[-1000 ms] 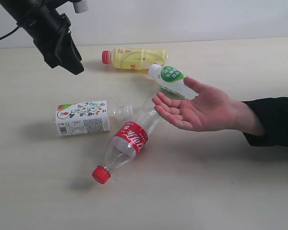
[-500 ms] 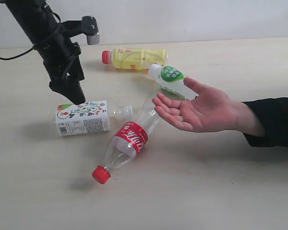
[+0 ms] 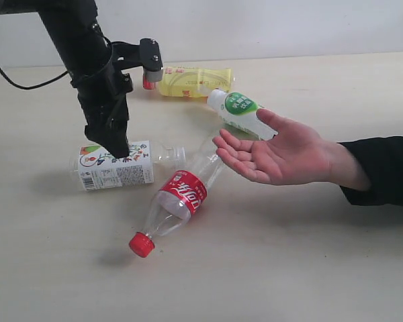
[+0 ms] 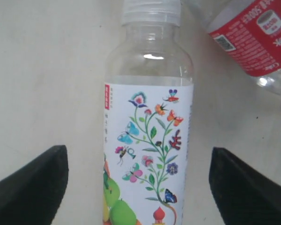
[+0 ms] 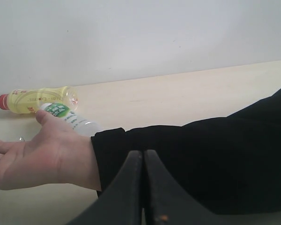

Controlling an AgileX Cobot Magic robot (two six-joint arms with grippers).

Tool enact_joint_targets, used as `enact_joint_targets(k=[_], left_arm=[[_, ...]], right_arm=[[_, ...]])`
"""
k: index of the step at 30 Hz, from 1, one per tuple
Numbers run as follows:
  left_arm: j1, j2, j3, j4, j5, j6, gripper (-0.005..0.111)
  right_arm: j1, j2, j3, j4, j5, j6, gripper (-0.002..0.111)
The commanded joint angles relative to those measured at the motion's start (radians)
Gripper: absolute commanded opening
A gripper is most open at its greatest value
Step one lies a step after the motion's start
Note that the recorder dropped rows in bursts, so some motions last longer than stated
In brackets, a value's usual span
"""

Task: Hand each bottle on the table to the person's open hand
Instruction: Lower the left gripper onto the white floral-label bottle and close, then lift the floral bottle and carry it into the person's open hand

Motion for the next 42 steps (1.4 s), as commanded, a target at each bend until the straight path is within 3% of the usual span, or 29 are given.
enact_joint_targets(k=[1, 10, 24, 27, 28, 32, 37, 40, 42], left_arm=[[-0.004, -0.004, 0.041, 0.015, -0.023, -0.013, 0.078], [-0.004, 0.006, 0.045, 0.017, -0.095, -0.068, 0.078], [-0.004, 0.129, 0.045, 0.058, -0.060, -0.065, 0.077], [-0.004, 0.127, 0.045, 0.067, -0.022, -0.133, 0.061], [-0.004, 0.122, 0.045, 0.081, -0.015, -0.165, 0.044], [-0.004, 0.104, 0.045, 0.120, -0.005, -0.188, 0.003], [-0.004, 0.019, -0.014, 0.234, 0.010, -0.258, 0.000], [-0.005, -0.052, -0.073, 0.191, -0.001, -0.360, 0.000], [-0.005, -0.084, -0.115, 0.119, -0.001, -0.512, 0.000]], right_arm=[[-0.003, -0.006, 0.005, -0.004, -0.005, -0.007, 0.000], [-0.003, -0.006, 0.005, -0.004, -0.005, -0.007, 0.000], [-0.003, -0.006, 0.005, -0.004, -0.005, -0.007, 0.000], [-0.003, -0.006, 0.005, -0.004, -0.005, -0.007, 0.000], [-0.003, -0.006, 0.005, -0.004, -0.005, -0.007, 0.000], [-0.003, -0.006, 0.005, -0.004, -0.005, -0.007, 0.000], [-0.003, -0.006, 0.005, -0.004, -0.005, -0.007, 0.000], [-0.003, -0.006, 0.005, -0.004, -0.005, -0.007, 0.000], [-0.003, -0.006, 0.005, -0.004, -0.005, -0.007, 0.000]])
